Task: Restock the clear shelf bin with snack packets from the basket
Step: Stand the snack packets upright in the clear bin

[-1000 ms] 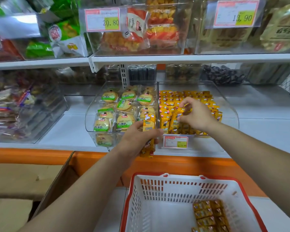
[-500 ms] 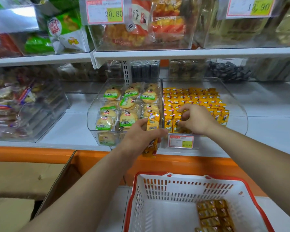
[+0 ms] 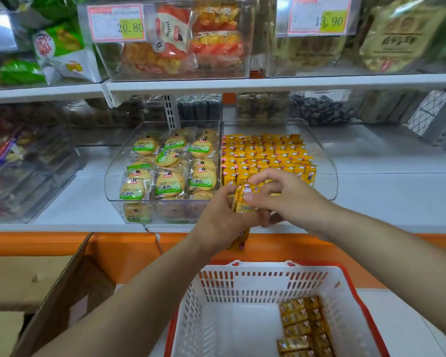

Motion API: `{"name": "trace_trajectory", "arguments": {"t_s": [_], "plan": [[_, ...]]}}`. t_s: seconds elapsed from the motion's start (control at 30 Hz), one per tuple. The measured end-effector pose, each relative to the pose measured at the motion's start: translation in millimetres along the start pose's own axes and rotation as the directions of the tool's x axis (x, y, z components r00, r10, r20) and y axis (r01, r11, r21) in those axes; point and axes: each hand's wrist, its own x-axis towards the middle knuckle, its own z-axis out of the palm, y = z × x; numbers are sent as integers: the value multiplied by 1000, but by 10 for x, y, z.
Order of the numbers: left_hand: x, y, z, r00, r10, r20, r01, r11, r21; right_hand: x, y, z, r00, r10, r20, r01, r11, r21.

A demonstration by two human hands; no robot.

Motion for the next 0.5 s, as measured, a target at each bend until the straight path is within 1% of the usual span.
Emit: {"name": "trace_trajectory", "arguments": {"t_s": [0.03, 0.1, 0.2, 0.27, 0.33, 0.43, 0.5], "plan": [[-6, 15, 25, 1000, -3, -7, 3, 1000, -7, -15, 6, -33, 1000, -10, 16, 9, 1000, 27], [-31, 58, 59, 999, -42, -13, 41, 997, -70, -38, 18, -101, 1000, 0, 25, -4, 990, 143], [-41, 112, 48, 991, -133, 6, 132, 969, -207, -51, 1, -190, 997, 79, 3, -76, 946, 314], [-40, 122, 13, 991, -130, 8, 127, 947, -295, -66, 2, -261, 992, 120, -27, -97, 902, 422], [-38, 129, -21, 991, -130, -7, 120, 930, -348, -87, 34, -332, 987, 151, -55, -100, 847, 522], [-21, 126, -65, 990, -129, -48, 102, 920, -378, -123, 122, -372, 989, 141, -40, -96, 830, 549], [-18, 124, -85, 989, -122, -83, 83, 925, -370, -153, 173, -351, 992, 127, 19, -120, 868, 481]]}}
